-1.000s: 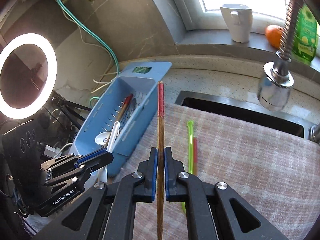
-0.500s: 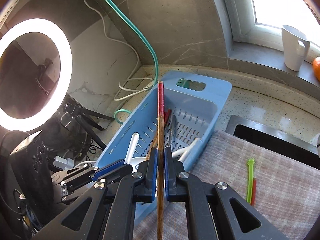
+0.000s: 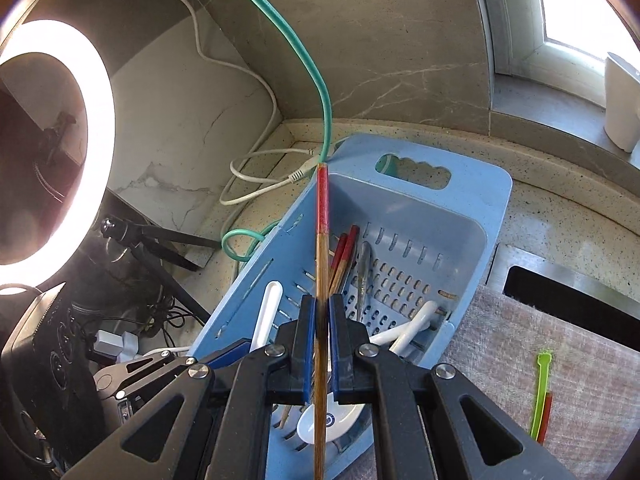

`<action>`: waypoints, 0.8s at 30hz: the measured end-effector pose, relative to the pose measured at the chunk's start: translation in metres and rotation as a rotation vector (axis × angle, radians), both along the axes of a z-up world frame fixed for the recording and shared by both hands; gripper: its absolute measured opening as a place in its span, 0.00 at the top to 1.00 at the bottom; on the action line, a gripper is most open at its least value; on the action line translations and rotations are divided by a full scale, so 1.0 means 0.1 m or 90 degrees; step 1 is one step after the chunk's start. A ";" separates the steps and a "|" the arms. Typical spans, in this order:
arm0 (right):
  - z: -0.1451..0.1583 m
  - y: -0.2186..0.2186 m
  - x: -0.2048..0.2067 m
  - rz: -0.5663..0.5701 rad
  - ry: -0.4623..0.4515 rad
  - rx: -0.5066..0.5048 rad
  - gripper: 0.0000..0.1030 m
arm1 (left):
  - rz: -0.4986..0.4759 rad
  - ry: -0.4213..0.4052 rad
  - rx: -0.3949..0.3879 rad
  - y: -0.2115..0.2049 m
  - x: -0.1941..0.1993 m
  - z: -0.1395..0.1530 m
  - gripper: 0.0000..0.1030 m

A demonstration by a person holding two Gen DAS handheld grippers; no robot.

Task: Organize utensils
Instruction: 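Carry the spork and chopstick into the basket and open both grippers, then move both open grippers back to the green spoon and last chopstick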

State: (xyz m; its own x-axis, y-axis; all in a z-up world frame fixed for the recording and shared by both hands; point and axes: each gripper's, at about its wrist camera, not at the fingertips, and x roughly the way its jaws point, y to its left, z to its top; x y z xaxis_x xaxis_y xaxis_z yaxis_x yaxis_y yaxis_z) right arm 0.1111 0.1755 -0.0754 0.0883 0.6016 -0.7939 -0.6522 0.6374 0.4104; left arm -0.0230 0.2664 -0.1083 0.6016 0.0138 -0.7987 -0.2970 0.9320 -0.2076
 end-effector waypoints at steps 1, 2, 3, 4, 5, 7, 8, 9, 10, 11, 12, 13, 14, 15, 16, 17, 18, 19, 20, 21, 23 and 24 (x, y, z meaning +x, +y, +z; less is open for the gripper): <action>0.01 0.00 0.00 -0.002 -0.009 -0.004 0.92 | 0.005 0.002 0.005 0.01 0.00 0.00 0.85; 0.01 0.00 0.00 -0.002 -0.014 -0.004 0.85 | 0.009 0.001 0.008 0.01 0.00 0.01 0.82; 0.03 -0.01 0.00 -0.001 -0.015 -0.002 0.82 | 0.009 0.002 0.006 0.02 0.00 0.01 0.82; 0.03 -0.03 0.00 -0.004 -0.017 0.001 0.76 | 0.011 0.001 0.004 0.02 -0.01 0.01 0.82; 0.04 -0.06 0.00 -0.006 -0.020 0.002 0.76 | 0.014 0.000 0.003 0.03 -0.02 0.01 0.82; 0.04 -0.10 0.00 -0.004 -0.023 0.001 0.76 | 0.018 0.002 0.001 0.02 -0.03 0.01 0.82; 0.04 -0.13 0.00 -0.004 -0.024 0.000 0.76 | 0.021 0.002 0.000 0.02 -0.04 0.01 0.82; 0.04 -0.16 0.00 -0.004 -0.024 -0.001 0.76 | 0.024 0.001 -0.002 0.01 -0.04 0.01 0.82; 0.04 -0.19 0.01 -0.005 -0.024 -0.001 0.76 | 0.025 0.001 -0.004 0.01 -0.05 0.02 0.82; 0.05 -0.22 0.01 -0.006 -0.023 0.000 0.76 | 0.026 0.001 -0.005 -0.01 -0.06 0.02 0.82; 0.06 -0.26 0.02 -0.008 -0.022 0.001 0.76 | 0.025 0.002 -0.006 -0.03 -0.06 0.03 0.82; 0.06 -0.30 0.02 -0.008 -0.022 0.001 0.76 | 0.025 0.001 -0.005 -0.05 -0.07 0.03 0.82; 0.07 -0.34 0.03 -0.007 -0.021 0.000 0.76 | 0.026 0.000 -0.004 -0.08 -0.08 0.05 0.82; 0.08 -0.38 0.03 -0.006 -0.021 0.000 0.76 | 0.027 -0.002 -0.005 -0.10 -0.09 0.06 0.82; 0.09 -0.43 0.03 -0.007 -0.023 0.000 0.76 | 0.026 -0.004 -0.008 -0.12 -0.10 0.07 0.82; 0.10 -0.49 0.03 -0.008 -0.025 -0.001 0.76 | 0.025 -0.006 -0.012 -0.15 -0.11 0.08 0.82; 0.11 -0.54 0.03 -0.008 -0.027 -0.001 0.76 | 0.023 -0.008 -0.016 -0.18 -0.12 0.09 0.82; 0.12 -0.60 0.02 -0.007 -0.030 -0.002 0.76 | 0.021 -0.010 -0.019 -0.22 -0.13 0.09 0.82; 0.14 -0.67 0.01 -0.006 -0.035 -0.002 0.76 | 0.020 -0.011 -0.021 -0.26 -0.14 0.10 0.82; 0.15 -0.73 0.00 -0.007 -0.041 -0.002 0.76 | 0.017 -0.011 -0.022 -0.30 -0.14 0.11 0.82; 0.18 -0.88 -0.02 -0.010 -0.052 -0.002 0.76 | 0.013 -0.012 -0.026 -0.39 -0.16 0.11 0.82; 0.19 -0.96 -0.02 -0.011 -0.053 -0.002 0.76 | 0.011 -0.013 -0.030 -0.44 -0.16 0.11 0.82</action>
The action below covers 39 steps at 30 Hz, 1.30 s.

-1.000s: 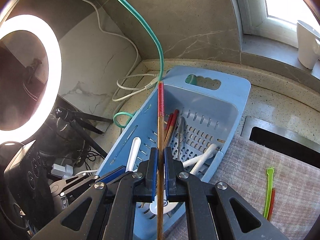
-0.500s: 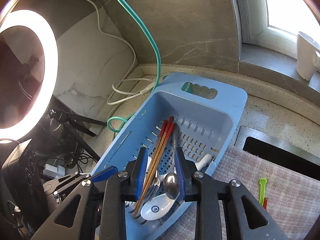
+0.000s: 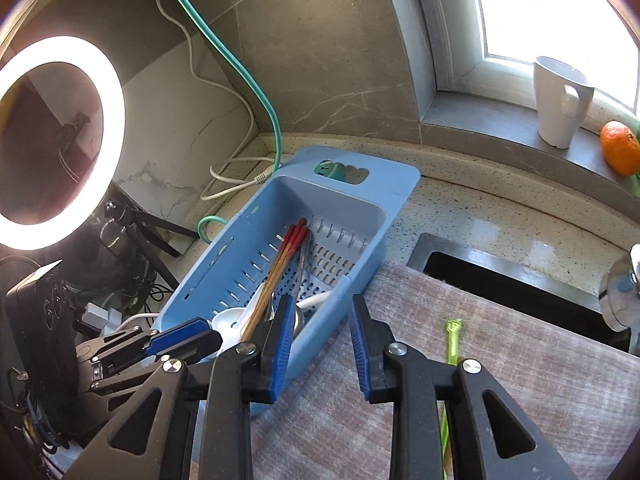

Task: Organize utensils
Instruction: 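Move both open grippers back to the green spoon and last chopstick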

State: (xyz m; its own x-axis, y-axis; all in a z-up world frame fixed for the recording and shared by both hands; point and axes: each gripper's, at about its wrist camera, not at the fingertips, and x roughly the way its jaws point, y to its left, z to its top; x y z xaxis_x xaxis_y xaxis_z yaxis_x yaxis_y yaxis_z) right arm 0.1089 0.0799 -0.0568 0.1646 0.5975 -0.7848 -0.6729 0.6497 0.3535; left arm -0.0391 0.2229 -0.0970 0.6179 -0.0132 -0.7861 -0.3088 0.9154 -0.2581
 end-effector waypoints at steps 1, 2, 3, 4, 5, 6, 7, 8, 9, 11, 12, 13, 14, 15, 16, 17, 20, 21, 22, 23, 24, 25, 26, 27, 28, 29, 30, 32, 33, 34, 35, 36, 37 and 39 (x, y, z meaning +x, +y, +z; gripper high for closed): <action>0.01 -0.08 0.00 -0.002 0.001 0.000 0.76 | -0.003 -0.001 -0.005 -0.05 0.00 0.00 0.82; 0.01 -0.16 0.00 -0.004 0.001 0.001 0.76 | -0.005 -0.002 -0.009 -0.11 0.00 -0.01 0.82; 0.02 -0.24 0.01 -0.005 0.001 0.000 0.76 | -0.008 -0.001 -0.011 -0.16 0.00 -0.01 0.82; 0.02 -0.32 0.01 -0.008 -0.001 -0.001 0.76 | -0.010 -0.001 -0.014 -0.22 0.01 -0.02 0.82; 0.03 -0.41 0.02 -0.011 -0.003 -0.003 0.76 | -0.013 0.000 -0.018 -0.27 0.02 -0.03 0.82; 0.03 -0.48 0.03 -0.012 -0.006 -0.005 0.76 | -0.017 0.000 -0.024 -0.33 0.04 -0.04 0.82; 0.04 -0.56 0.04 -0.013 -0.009 -0.008 0.76 | -0.021 0.001 -0.028 -0.39 0.05 -0.05 0.82; 0.05 -0.64 0.04 -0.015 -0.014 -0.012 0.76 | -0.025 0.003 -0.031 -0.45 0.07 -0.07 0.82; 0.05 -0.71 0.04 -0.017 -0.020 -0.015 0.76 | -0.029 0.004 -0.035 -0.52 0.08 -0.08 0.82; 0.06 -0.86 0.03 -0.018 -0.033 -0.025 0.76 | -0.040 0.009 -0.045 -0.64 0.12 -0.12 0.82; 0.05 -0.92 0.03 -0.016 -0.037 -0.029 0.76 | -0.044 0.012 -0.050 -0.72 0.14 -0.14 0.82; 0.03 -0.98 0.02 -0.013 -0.040 -0.035 0.76 | -0.047 0.014 -0.056 -0.78 0.16 -0.16 0.82; 0.01 -1.04 0.00 -0.010 -0.044 -0.043 0.76 | -0.051 0.018 -0.064 -0.83 0.18 -0.19 0.82; -0.02 -1.08 -0.02 -0.008 -0.046 -0.053 0.76 | -0.055 0.023 -0.071 -0.89 0.21 -0.22 0.82; -0.06 -1.14 -0.04 -0.009 -0.046 -0.060 0.76 | -0.059 0.028 -0.075 -0.94 0.25 -0.25 0.82; -0.10 -1.20 -0.06 -0.009 -0.042 -0.066 0.76 | -0.063 0.032 -0.078 -1.00 0.29 -0.27 0.82; -0.26 -1.34 -0.09 -0.016 -0.018 -0.079 0.76 | -0.081 0.046 -0.085 -1.15 0.42 -0.35 0.82; -0.31 -1.39 -0.11 -0.020 -0.008 -0.081 0.76 | -0.086 0.051 -0.086 -1.19 0.46 -0.38 0.80; -0.36 -1.42 -0.12 -0.023 0.002 -0.083 0.76 | -0.090 0.056 -0.089 -1.24 0.51 -0.41 0.79; -0.40 -1.46 -0.14 -0.025 0.010 -0.083 0.76 | -0.094 0.061 -0.093 -1.28 0.55 -0.44 0.78; -0.45 -1.48 -0.16 -0.026 0.017 -0.084 0.76 | -0.099 0.066 -0.097 -1.32 0.59 -0.47 0.78; -0.49 -1.50 -0.19 -0.025 0.022 -0.087 0.76 | -0.103 0.071 -0.100 -1.35 0.62 -0.50 0.78; -0.54 -1.52 -0.21 -0.023 0.027 -0.091 0.76 | -0.108 0.076 -0.102 -1.39 0.64 -0.52 0.78; -0.59 -1.53 -0.24 -0.020 0.033 -0.095 0.76 | -0.111 0.080 -0.100 -1.42 0.67 -0.55 0.78; -0.63 -1.53 -0.27 -0.017 0.038 -0.098 0.76 | -0.114 0.085 -0.097 -1.45 0.71 -0.57 0.78; -0.66 -1.53 -0.30 -0.015 0.041 -0.101 0.76 | -0.116 0.091 -0.095 -1.47 0.74 -0.60 0.78; -0.69 -1.54 -0.33 -0.014 0.044 -0.103 0.76 | -0.117 0.096 -0.094 -1.49 0.76 -0.62 0.78; -0.74 -1.54 -0.36 -0.014 0.052 -0.105 0.76 | -0.122 0.102 -0.088 -1.53 0.80 -0.64 0.78; -0.76 -1.54 -0.37 -0.014 0.054 -0.105 0.76 | -0.124 0.105 -0.079 -1.54 0.81 -0.65 0.78; -0.77 -1.54 -0.38 -0.014 0.055 -0.105 0.76 | -0.128 0.109 -0.074 -1.56 0.82 -0.66 0.78; -0.78 -1.54 -0.39 -0.013 0.055 -0.107 0.76 | -0.132 0.114 -0.067 -1.58 0.83 -0.67 0.78; -0.79 -1.54 -0.39 -0.014 0.055 -0.108 0.76 | -0.134 0.119 -0.054 -1.60 0.83 -0.68 0.78; -0.79 -1.54 -0.39 -0.014 0.056 -0.107 0.76 | -0.136 0.120 -0.044 -1.61 0.83 -0.67 0.78; -0.81 -1.53 -0.39 -0.017 0.058 -0.107 0.76 | -0.140 0.120 -0.034 -1.63 0.83 -0.67 0.78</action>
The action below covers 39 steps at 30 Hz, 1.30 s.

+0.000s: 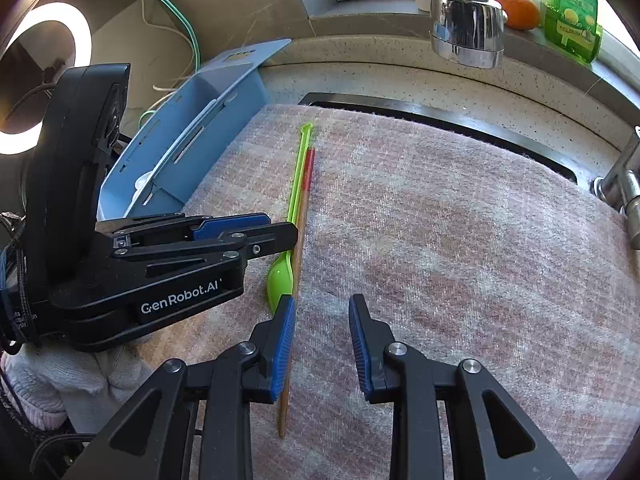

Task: Organize utensils
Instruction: 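Move both open grippers back to the green spoon and last chopstick, then close the left gripper on the green plastic spoon while the right gripper closes on the last chopstick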

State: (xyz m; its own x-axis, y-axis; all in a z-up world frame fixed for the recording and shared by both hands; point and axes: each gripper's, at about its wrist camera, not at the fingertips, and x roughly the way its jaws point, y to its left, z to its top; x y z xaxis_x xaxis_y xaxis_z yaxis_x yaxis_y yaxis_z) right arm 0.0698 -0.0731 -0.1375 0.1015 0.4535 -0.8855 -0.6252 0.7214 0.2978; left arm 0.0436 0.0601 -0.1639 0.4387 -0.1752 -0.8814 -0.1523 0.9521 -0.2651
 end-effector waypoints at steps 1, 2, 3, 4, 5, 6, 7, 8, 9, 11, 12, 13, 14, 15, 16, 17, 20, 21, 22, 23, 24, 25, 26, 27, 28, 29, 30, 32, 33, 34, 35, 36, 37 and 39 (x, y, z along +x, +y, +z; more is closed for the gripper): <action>-0.01 0.00 0.00 -0.002 0.001 -0.001 0.76 | 0.000 0.001 0.002 0.00 0.00 0.00 0.78; -0.01 0.00 0.00 -0.003 0.002 -0.001 0.76 | 0.001 0.001 0.006 0.01 0.00 -0.01 0.78; -0.01 -0.01 -0.01 -0.004 0.004 0.000 0.76 | 0.003 0.002 0.010 0.02 -0.01 -0.01 0.78; -0.01 0.00 -0.01 -0.004 0.005 0.000 0.76 | 0.004 0.003 0.015 0.01 -0.01 -0.01 0.78; -0.01 -0.01 -0.01 -0.004 0.005 0.000 0.76 | 0.001 0.004 0.020 0.02 -0.02 -0.02 0.78; -0.01 0.00 -0.01 -0.003 0.006 0.000 0.76 | -0.002 0.005 0.022 0.02 -0.03 -0.03 0.78; -0.02 0.01 -0.01 -0.002 0.007 0.001 0.76 | -0.005 0.007 0.024 0.03 -0.03 -0.03 0.78; -0.03 0.03 -0.02 0.000 0.008 0.001 0.76 | -0.009 0.006 0.029 0.01 -0.02 -0.03 0.78; -0.04 0.04 -0.02 0.001 0.008 0.000 0.76 | -0.012 0.006 0.033 0.00 0.00 -0.04 0.78; -0.06 0.07 -0.03 0.002 0.010 -0.003 0.76 | -0.016 0.004 0.040 0.00 0.05 -0.03 0.78; -0.07 0.08 -0.03 0.001 0.011 -0.004 0.76 | -0.016 0.003 0.043 0.00 0.09 -0.03 0.77; -0.07 0.09 -0.03 0.000 0.012 -0.006 0.76 | -0.018 0.003 0.047 0.00 0.12 -0.03 0.77; -0.08 0.09 -0.03 0.000 0.011 -0.009 0.76 | -0.022 0.003 0.055 -0.02 0.15 -0.03 0.77; -0.08 0.09 -0.03 -0.001 0.009 -0.011 0.76 | -0.023 0.003 0.060 -0.03 0.17 -0.03 0.76; -0.09 0.09 -0.02 -0.002 0.009 -0.013 0.76 | -0.025 0.002 0.065 -0.04 0.18 -0.02 0.76; -0.09 0.09 -0.02 -0.004 0.011 -0.013 0.76 | -0.030 0.001 0.073 -0.05 0.19 -0.03 0.76; -0.09 0.10 -0.01 -0.008 0.012 -0.015 0.76 | -0.047 -0.005 0.086 -0.06 0.17 -0.03 0.78; -0.09 0.10 -0.01 -0.007 0.011 -0.017 0.76 | -0.051 -0.006 0.087 -0.04 0.14 -0.03 0.80; -0.09 0.10 -0.01 -0.005 0.011 -0.019 0.76 | -0.052 -0.006 0.085 -0.02 0.12 -0.03 0.80; -0.11 0.10 -0.01 -0.004 0.009 -0.021 0.76 | -0.049 -0.004 0.082 0.01 0.11 -0.03 0.80; -0.11 0.10 -0.01 -0.005 0.008 -0.023 0.76 | -0.045 -0.003 0.079 0.02 0.11 -0.03 0.80; -0.11 0.10 -0.01 -0.008 0.010 -0.023 0.76 | -0.043 -0.001 0.080 0.02 0.12 -0.03 0.80; -0.12 0.10 -0.01 -0.009 0.013 -0.022 0.76 | -0.047 -0.003 0.088 0.00 0.13 -0.03 0.80; -0.14 0.12 0.00 -0.011 0.015 -0.023 0.76 | -0.055 -0.004 0.100 -0.03 0.13 -0.03 0.80; -0.15 0.13 0.00 -0.011 0.016 -0.023 0.76 | -0.064 -0.005 0.111 -0.05 0.14 -0.03 0.82; -0.16 0.14 0.00 -0.010 0.016 -0.024 0.76 | -0.066 -0.006 0.114 -0.05 0.13 -0.03 0.84; -0.17 0.16 0.00 -0.009 0.014 -0.025 0.76 | -0.062 -0.006 0.108 -0.03 0.11 -0.03 0.87; -0.18 0.18 0.00 -0.008 0.007 -0.029 0.76 | -0.062 -0.006 0.108 0.04 0.06 -0.03 0.89; -0.19 0.20 0.01 -0.009 0.006 -0.030 0.76 | -0.061 -0.006 0.109 0.08 0.03 -0.03 0.90; -0.19 0.21 0.02 -0.009 0.006 -0.030 0.76 | -0.060 -0.005 0.107 0.11 -0.01 -0.04 0.90; -0.20 0.25 0.03 -0.009 0.006 -0.030 0.76 | -0.060 -0.004 0.106 0.13 -0.04 -0.04 0.91; -0.21 0.28 0.05 -0.008 0.003 -0.031 0.76 | -0.059 -0.003 0.106 0.15 -0.07 -0.04 0.91; -0.22 0.32 0.06 -0.008 0.000 -0.033 0.76 | -0.055 -0.002 0.103 0.18 -0.08 -0.04 0.91; -0.23 0.42 0.09 -0.004 -0.007 -0.038 0.76 | -0.050 -0.001 0.091 0.20 -0.08 -0.04 0.91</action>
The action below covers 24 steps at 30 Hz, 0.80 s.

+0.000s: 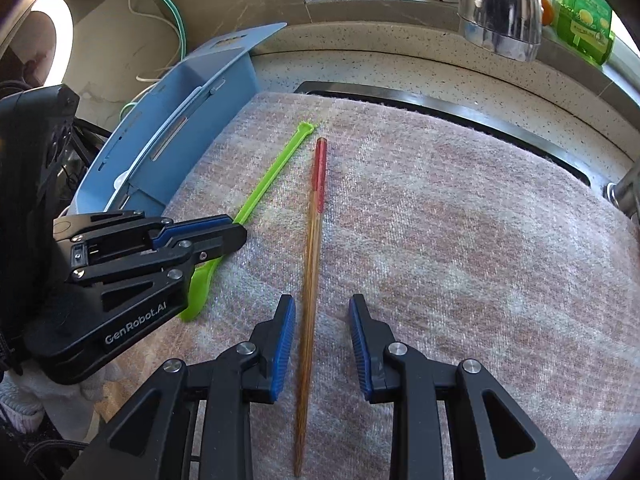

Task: Organize utensils
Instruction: 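Close the left gripper on the green plastic spoon while the right gripper closes on the last chopstick, then carry the green spoon and chopstick into the basket and open both grippers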

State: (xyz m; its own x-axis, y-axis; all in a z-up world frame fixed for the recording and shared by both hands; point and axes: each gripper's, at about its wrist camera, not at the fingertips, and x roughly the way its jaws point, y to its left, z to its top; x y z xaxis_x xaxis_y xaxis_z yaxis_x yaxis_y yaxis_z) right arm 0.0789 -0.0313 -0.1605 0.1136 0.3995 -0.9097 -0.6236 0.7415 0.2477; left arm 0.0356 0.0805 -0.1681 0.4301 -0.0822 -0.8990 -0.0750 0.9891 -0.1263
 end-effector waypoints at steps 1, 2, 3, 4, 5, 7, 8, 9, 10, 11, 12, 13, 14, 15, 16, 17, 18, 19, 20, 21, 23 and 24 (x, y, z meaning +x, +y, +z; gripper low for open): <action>-0.01 0.05 0.01 0.004 -0.006 -0.006 0.76 | 0.003 0.001 -0.001 -0.01 0.01 0.00 0.91; -0.02 0.10 0.03 0.007 -0.011 -0.014 0.76 | 0.009 0.000 -0.002 -0.01 0.03 0.00 0.91; -0.02 0.13 0.05 0.010 -0.013 -0.019 0.76 | 0.013 -0.002 -0.003 -0.01 0.05 0.00 0.91; -0.02 0.18 0.06 0.016 -0.016 -0.025 0.76 | 0.012 -0.007 -0.001 -0.02 0.08 -0.01 0.91; -0.01 0.20 0.05 0.021 -0.022 -0.030 0.77 | 0.012 -0.012 0.000 -0.02 0.10 -0.01 0.91; -0.03 0.24 0.07 0.022 -0.032 -0.044 0.86 | 0.017 -0.020 -0.011 0.03 0.13 -0.02 0.93; -0.03 0.25 0.08 0.021 -0.031 -0.043 0.91 | 0.023 -0.022 -0.022 0.06 0.12 -0.02 0.93; -0.03 0.23 0.09 0.017 -0.024 -0.039 0.94 | 0.028 -0.024 -0.030 0.08 0.11 -0.02 0.93; -0.03 0.21 0.11 0.012 -0.017 -0.035 0.94 | 0.030 -0.026 -0.033 0.09 0.09 -0.02 0.93; -0.03 0.18 0.13 0.006 -0.011 -0.029 0.94 | 0.030 -0.027 -0.035 0.09 0.07 -0.02 0.94; -0.03 0.14 0.14 -0.002 -0.007 -0.025 0.94 | 0.030 -0.027 -0.036 0.09 0.05 -0.01 0.94; -0.03 0.11 0.15 -0.009 -0.003 -0.020 0.94 | 0.033 -0.028 -0.039 0.10 0.02 -0.01 0.94; -0.03 0.07 0.14 -0.017 -0.001 -0.016 0.94 | 0.036 -0.028 -0.048 0.11 -0.01 -0.01 0.94; -0.03 0.05 0.14 -0.023 0.001 -0.012 0.94 | 0.043 -0.029 -0.058 0.13 -0.04 -0.01 0.94; -0.02 0.02 0.15 -0.030 0.004 -0.006 0.94 | 0.050 -0.031 -0.070 0.15 -0.07 0.00 0.94; -0.02 -0.01 0.15 -0.036 0.008 -0.001 0.94 | 0.053 -0.033 -0.082 0.16 -0.10 0.00 0.94; -0.01 -0.04 0.15 -0.042 0.012 0.004 0.94 | 0.058 -0.036 -0.088 0.17 -0.14 0.01 0.94; 0.00 -0.06 0.15 -0.046 0.016 0.009 0.94 | 0.064 -0.041 -0.093 0.18 -0.18 0.03 0.94; 0.02 -0.09 0.16 -0.051 0.018 0.016 0.94 | 0.065 -0.045 -0.100 0.19 -0.22 0.05 0.95; 0.05 -0.13 0.16 -0.056 0.017 0.021 0.94 | 0.065 -0.049 -0.102 0.19 -0.25 0.08 0.95; 0.11 -0.18 0.14 -0.061 0.013 0.031 0.94 | 0.067 -0.057 -0.099 0.20 -0.31 0.13 0.94; 0.16 -0.22 0.13 -0.063 0.013 0.037 0.94 | 0.066 -0.062 -0.099 0.19 -0.34 0.17 0.95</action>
State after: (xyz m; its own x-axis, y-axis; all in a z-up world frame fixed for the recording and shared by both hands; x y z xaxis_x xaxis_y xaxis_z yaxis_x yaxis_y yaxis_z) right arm 0.0921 -0.0536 -0.1444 0.1374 0.4392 -0.8878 -0.5420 0.7836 0.3037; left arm 0.0011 0.1000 -0.1510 0.5277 -0.1669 -0.8329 -0.1554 0.9450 -0.2878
